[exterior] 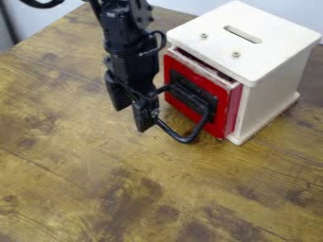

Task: Close the drawer

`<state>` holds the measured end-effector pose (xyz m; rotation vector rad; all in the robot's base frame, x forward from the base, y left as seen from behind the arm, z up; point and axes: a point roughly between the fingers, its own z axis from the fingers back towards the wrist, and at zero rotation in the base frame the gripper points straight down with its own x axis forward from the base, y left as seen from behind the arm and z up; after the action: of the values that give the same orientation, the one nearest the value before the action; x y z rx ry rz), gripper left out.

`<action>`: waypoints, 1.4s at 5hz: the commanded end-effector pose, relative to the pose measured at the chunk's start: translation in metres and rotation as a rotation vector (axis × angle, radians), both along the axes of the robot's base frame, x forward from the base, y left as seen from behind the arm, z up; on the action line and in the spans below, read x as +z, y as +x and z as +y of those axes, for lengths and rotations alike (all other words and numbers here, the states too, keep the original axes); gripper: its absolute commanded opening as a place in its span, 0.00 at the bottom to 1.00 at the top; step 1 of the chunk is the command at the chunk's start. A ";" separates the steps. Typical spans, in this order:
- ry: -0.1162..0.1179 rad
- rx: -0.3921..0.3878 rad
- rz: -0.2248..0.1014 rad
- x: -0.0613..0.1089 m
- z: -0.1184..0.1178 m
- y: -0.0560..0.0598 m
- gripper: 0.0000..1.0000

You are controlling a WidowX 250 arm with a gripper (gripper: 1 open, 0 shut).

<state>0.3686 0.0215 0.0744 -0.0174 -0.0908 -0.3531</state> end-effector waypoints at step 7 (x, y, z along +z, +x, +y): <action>0.008 0.086 -0.121 0.050 0.011 0.004 1.00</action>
<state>0.3702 0.0263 0.0910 -0.0057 -0.1168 -0.2815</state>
